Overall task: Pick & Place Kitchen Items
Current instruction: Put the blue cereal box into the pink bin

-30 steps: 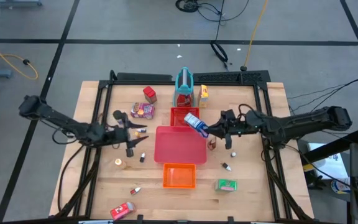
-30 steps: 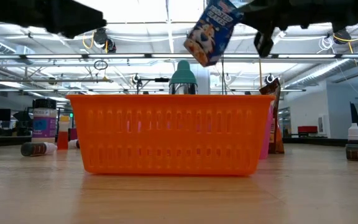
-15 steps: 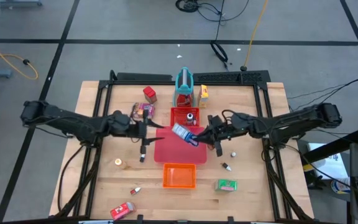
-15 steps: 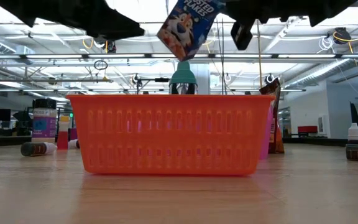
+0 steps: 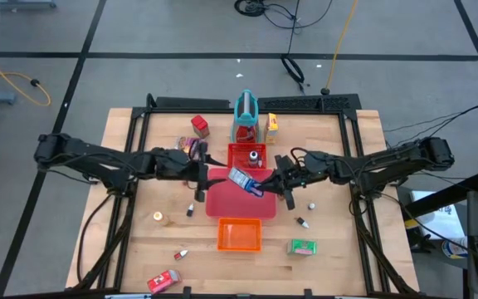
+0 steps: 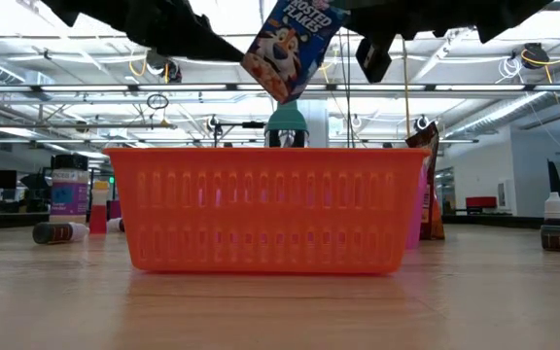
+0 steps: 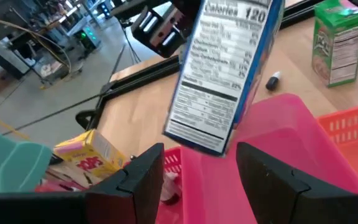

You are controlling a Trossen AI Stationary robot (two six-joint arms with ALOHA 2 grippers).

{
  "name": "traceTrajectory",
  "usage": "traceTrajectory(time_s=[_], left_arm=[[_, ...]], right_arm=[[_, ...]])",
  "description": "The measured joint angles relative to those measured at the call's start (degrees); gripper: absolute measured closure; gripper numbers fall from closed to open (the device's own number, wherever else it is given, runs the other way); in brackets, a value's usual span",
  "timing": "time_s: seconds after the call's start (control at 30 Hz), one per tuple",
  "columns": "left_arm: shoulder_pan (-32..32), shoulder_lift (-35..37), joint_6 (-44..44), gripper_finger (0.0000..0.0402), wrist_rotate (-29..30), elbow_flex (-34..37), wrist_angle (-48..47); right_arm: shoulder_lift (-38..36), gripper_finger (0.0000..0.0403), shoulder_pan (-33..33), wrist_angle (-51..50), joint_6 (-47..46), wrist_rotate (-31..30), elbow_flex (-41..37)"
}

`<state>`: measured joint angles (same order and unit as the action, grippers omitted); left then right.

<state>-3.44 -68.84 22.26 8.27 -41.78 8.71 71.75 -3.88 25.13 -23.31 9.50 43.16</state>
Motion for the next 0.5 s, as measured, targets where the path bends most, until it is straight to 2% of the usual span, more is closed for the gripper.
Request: traceTrajectory(time_s=[0.43, 0.5], left_arm=[[0.4, -0.2, 0.6, 0.0201, -2.1, -0.1, 2.0], [0.4, -0.2, 0.5, 0.0201, -3.9, -0.1, 2.1]], right_arm=[[2.9, 0.0401, 0.0, 3.5, -0.2, -0.1, 0.0], [3.4, 0.0401, 0.0, 3.7, -0.2, 0.2, 0.0]])
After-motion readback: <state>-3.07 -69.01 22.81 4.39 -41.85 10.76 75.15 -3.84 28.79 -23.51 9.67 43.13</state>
